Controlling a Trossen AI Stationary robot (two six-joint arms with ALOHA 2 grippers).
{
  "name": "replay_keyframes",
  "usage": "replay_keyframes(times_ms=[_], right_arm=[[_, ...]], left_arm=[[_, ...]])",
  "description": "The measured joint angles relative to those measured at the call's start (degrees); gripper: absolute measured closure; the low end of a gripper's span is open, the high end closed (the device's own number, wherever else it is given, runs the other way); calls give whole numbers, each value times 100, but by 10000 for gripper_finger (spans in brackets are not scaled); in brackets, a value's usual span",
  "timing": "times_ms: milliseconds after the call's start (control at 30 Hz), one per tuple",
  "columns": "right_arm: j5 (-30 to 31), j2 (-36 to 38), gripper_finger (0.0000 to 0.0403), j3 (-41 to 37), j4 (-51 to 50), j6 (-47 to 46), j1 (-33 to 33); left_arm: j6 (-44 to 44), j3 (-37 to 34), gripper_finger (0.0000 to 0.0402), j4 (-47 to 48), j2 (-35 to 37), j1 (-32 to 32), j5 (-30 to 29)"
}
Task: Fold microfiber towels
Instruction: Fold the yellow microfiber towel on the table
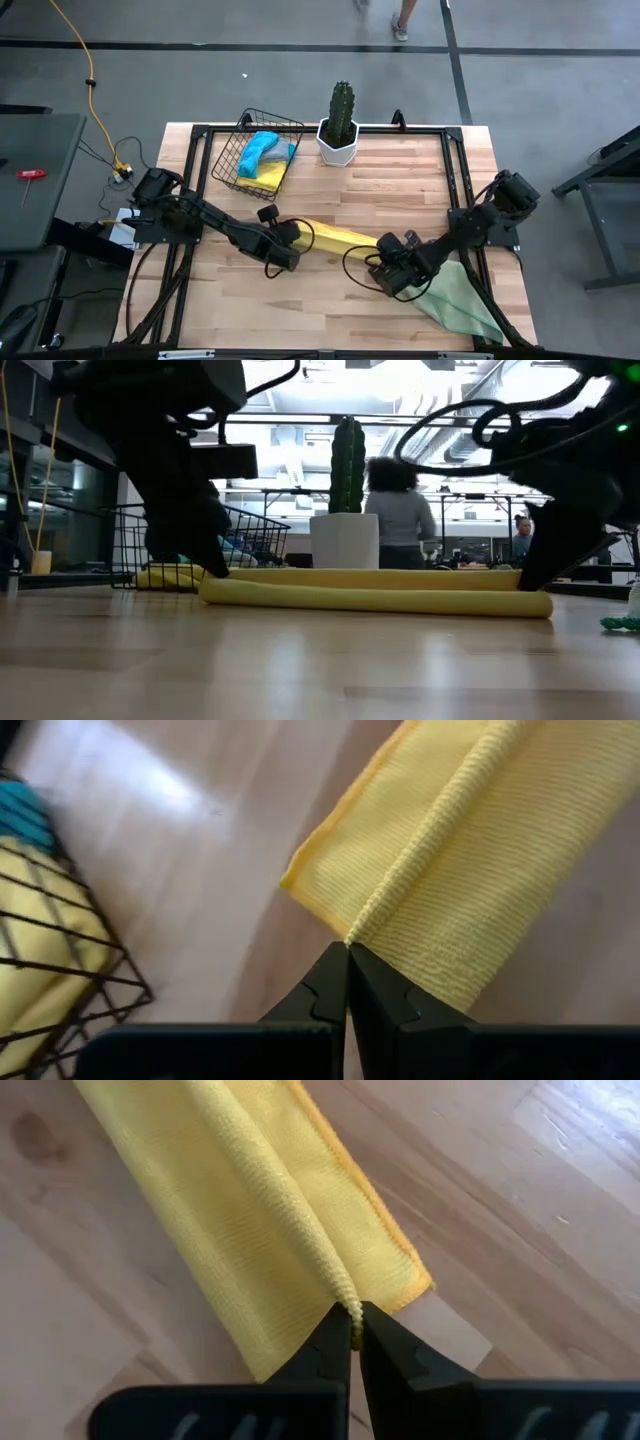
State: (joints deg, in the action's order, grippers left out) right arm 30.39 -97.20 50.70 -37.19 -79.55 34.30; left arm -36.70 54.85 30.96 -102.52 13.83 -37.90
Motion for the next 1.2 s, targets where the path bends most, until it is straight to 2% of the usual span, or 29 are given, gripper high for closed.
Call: replay_keyframes(times_ms=[233, 400, 567, 800, 933, 1067, 1200], right_arm=[[82, -101, 401, 0, -12, -20, -107], [114, -101, 385, 0, -18, -17, -104], [317, -101, 338, 0, -158, -17, -104], [573, -101, 252, 24, -756, 4, -104], [908, 37, 219, 192, -1455, 2, -83], [1147, 417, 209, 326, -1948, 9, -40], [1134, 772, 208, 289, -2073, 44, 87]], left_arm=[[-62, -1, 400, -140, -160, 2, -486], [115, -3, 388, -225, -182, -1, -721], [381, -4, 355, -205, -182, -5, -1026], [861, -4, 283, -153, -122, -5, -1264], [992, 22, 250, 165, 301, 1, -1218], [1006, 60, 236, 416, 1032, 67, -1162], [1233, -167, 234, -18, 1805, 193, -1183]])
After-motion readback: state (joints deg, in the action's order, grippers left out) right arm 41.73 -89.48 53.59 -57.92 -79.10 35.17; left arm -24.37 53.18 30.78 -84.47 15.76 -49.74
